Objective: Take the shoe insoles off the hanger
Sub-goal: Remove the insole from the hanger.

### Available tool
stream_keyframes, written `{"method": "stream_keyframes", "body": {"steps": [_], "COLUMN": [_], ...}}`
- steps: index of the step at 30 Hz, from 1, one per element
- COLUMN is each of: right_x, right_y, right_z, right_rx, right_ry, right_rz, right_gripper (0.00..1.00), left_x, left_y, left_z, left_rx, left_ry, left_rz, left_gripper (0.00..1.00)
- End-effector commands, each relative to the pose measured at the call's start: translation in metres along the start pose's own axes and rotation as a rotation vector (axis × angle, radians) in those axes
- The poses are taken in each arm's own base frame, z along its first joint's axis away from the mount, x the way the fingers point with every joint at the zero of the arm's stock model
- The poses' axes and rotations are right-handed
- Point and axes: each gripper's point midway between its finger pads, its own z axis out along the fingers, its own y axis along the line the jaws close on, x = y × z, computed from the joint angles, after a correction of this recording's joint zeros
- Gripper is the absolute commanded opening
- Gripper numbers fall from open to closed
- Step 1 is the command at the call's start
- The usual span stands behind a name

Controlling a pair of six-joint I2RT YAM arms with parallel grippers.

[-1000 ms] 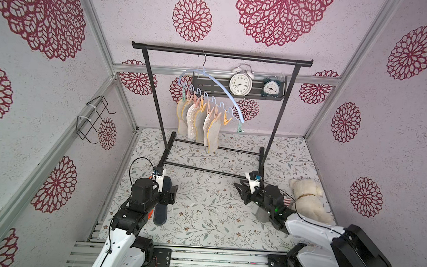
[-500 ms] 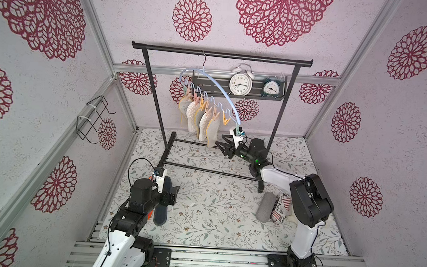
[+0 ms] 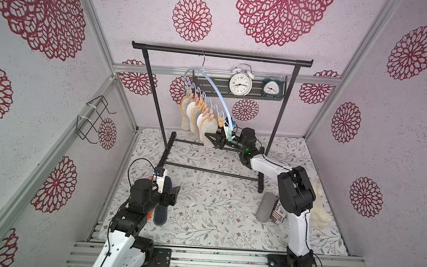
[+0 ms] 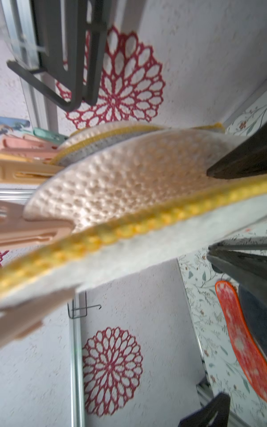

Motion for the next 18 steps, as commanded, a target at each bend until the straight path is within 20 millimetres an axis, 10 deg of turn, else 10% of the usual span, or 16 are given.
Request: {"method": "stream_keyframes", "body": {"steps": [1,8,14,18], "right_x": [-0.014,-0.015,-0.016,-0.018], "right_y": [0.021,0.036,0.045,0.050], "right_z": [0.007,0.009,0.006,0.003], "right_rx": [-0.092,-0.153,-0.193,-0.214], "right_ry": [-0.041,-0.057,-0.047,-0.043], "right_rz": [0.007,0.047,0.075,0.081], "right_gripper": [0.39,0.00,0.00,0.00], "left_x": [-0.008,-0.011,-0.036,-0.092], "left_y": [-0.003,-0.005,-0.020,-0.037], "left_z": [-0.001,-0.001,-0.005,-0.015], "left_rx": [0.010,0.023,0.111,0.198], "left_ry": [-0.018,-0.025,-0.073,-0.155], "left_rz": [0.018,0.013,0.000,0.039], "left_gripper": [0.92,0.91,0.90,0.88]}}
